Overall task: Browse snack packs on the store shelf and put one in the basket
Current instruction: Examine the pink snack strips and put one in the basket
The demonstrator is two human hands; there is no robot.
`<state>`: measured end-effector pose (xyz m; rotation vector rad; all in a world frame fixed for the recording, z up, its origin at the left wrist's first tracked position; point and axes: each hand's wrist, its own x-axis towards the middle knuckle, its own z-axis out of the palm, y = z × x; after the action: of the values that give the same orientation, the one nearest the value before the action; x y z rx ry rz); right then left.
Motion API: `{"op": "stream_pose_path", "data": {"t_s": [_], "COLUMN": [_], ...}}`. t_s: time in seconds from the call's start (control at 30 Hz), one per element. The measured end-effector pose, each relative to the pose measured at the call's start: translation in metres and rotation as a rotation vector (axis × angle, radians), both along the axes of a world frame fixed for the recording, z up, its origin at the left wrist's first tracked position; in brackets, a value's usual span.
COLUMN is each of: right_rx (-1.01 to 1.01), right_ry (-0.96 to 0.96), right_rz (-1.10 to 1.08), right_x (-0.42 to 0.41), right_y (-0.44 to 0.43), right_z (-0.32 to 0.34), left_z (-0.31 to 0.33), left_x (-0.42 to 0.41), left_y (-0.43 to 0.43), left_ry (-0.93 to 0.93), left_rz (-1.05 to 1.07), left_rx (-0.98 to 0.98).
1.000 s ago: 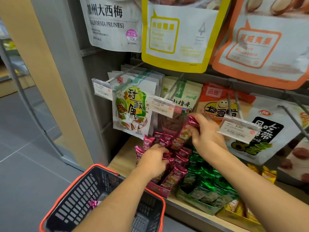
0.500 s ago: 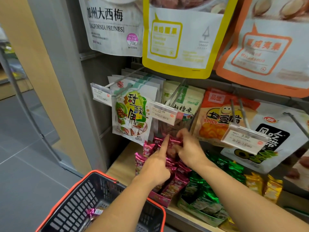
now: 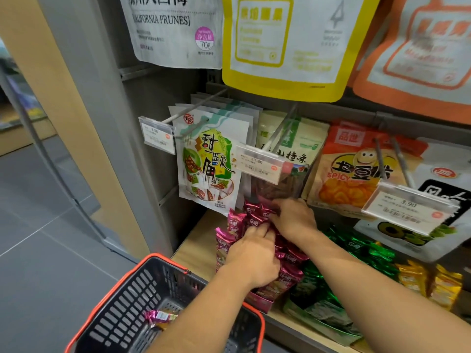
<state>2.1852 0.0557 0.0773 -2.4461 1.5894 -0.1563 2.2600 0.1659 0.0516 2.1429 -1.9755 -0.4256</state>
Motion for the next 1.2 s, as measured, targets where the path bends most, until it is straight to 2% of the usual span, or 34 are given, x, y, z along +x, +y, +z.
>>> {"op": "stream_pose_path", "data": {"t_s": [0.07, 0.13, 0.27, 0.37, 0.5, 0.6, 0.73, 0.87, 0.93, 1.03, 1.07, 1.17, 1.2], "right_rx": [-0.044, -0.114, -0.267, -0.378, -0.406, -0.481, -0.445, -0.697, -0.664, -0.569, -0.537, -0.374, -0.299], "right_ry": [0.078, 0.071, -0.162, -0.202, -0.307, -0.367, -0.511, -0.576, -0.622, -0.661, -0.667, -0.691, -0.725], "right_rz": [-0.032, -0.041, 0.059, 0.221, 0.457, 0.531, 0.502, 0.513, 0.464, 0.398, 0.391, 0.392, 0.393], "right_x": [0.004, 0.004, -0.01, -0.026, -0.055, -0.082, -0.108, -0.123, -0.125, -0.122, -0.12, -0.11, -0.107], "right_y": [-0.003, -0.002, 0.018, 0.043, 0.091, 0.128, 0.161, 0.18, 0.184, 0.193, 0.196, 0.208, 0.211], "right_z": [-0.004, -0.006, 0.01, 0.033, 0.071, 0.099, 0.115, 0.112, 0.11, 0.107, 0.105, 0.1, 0.098], "left_z": [-0.002, -0.004, -0.009, -0.01, -0.006, 0.005, 0.027, 0.058, 0.078, 0.109, 0.115, 0.127, 0.128], "left_x": [0.001, 0.002, 0.006, 0.003, 0.0, 0.002, 0.011, 0.027, 0.034, 0.036, 0.032, 0.001, -0.009], "left_y": [0.001, 0.003, 0.005, 0.006, 0.007, 0.014, 0.037, 0.07, 0.092, 0.126, 0.136, 0.162, 0.168], "left_ry": [0.034, 0.049, 0.02, 0.059, 0.083, 0.087, 0.076, -0.045, -0.102, -0.191, -0.133, 0.352, 0.424], "left_rz": [-0.019, -0.023, -0.028, -0.028, 0.004, -0.002, 0.017, 0.04, 0.079, 0.165, 0.161, 0.06, 0.028], "left_rx": [0.02, 0.006, -0.027, -0.028, -0.078, -0.151, -0.236, -0.027, 0.056, 0.076, 0.087, 0.123, 0.083]}}
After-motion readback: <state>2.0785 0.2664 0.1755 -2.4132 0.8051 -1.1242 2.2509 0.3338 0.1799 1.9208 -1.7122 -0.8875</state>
